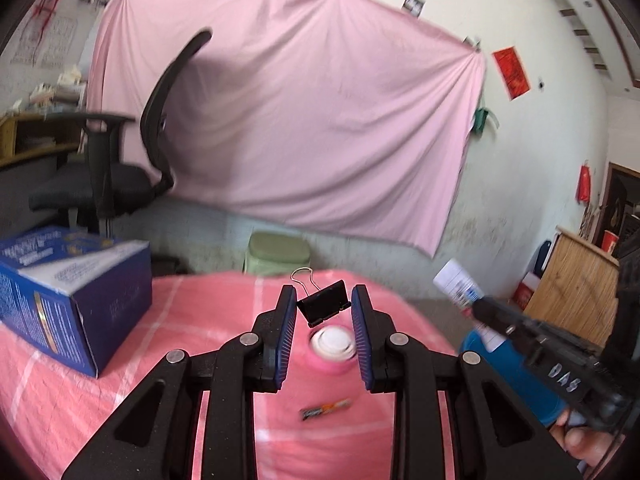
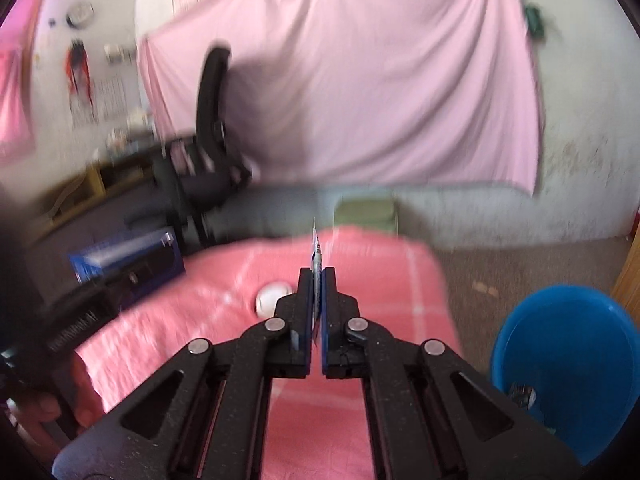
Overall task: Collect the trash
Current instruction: 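Lift the clip and tube and carry them over the blue bucket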
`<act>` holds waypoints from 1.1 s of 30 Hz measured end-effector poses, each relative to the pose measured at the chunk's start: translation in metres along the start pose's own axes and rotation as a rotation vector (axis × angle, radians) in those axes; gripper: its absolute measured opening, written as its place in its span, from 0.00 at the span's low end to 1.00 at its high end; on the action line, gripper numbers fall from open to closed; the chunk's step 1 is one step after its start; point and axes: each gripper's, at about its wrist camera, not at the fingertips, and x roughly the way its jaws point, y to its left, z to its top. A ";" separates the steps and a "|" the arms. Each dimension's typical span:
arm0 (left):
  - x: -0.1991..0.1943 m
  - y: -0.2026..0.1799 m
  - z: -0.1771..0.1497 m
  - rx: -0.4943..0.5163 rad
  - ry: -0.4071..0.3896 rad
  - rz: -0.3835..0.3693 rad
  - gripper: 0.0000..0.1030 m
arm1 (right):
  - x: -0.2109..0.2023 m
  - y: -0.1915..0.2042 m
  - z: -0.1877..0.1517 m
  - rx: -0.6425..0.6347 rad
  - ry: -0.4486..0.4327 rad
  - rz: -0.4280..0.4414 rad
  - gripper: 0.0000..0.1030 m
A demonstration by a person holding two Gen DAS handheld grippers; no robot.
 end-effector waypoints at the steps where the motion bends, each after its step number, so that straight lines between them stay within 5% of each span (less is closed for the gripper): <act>1: -0.004 -0.005 0.002 0.009 -0.026 -0.007 0.23 | -0.006 -0.002 0.003 -0.002 -0.036 -0.006 0.27; 9: -0.018 -0.058 0.025 0.048 -0.131 -0.111 0.23 | -0.070 -0.012 0.018 -0.046 -0.331 -0.123 0.27; 17: -0.010 -0.134 0.036 0.143 -0.129 -0.233 0.23 | -0.115 -0.049 0.017 -0.018 -0.430 -0.248 0.27; 23: 0.009 -0.189 0.032 0.191 -0.080 -0.315 0.23 | -0.133 -0.089 0.011 0.040 -0.395 -0.323 0.27; 33: 0.073 -0.251 0.004 0.162 0.184 -0.396 0.23 | -0.132 -0.157 -0.020 0.163 -0.203 -0.415 0.27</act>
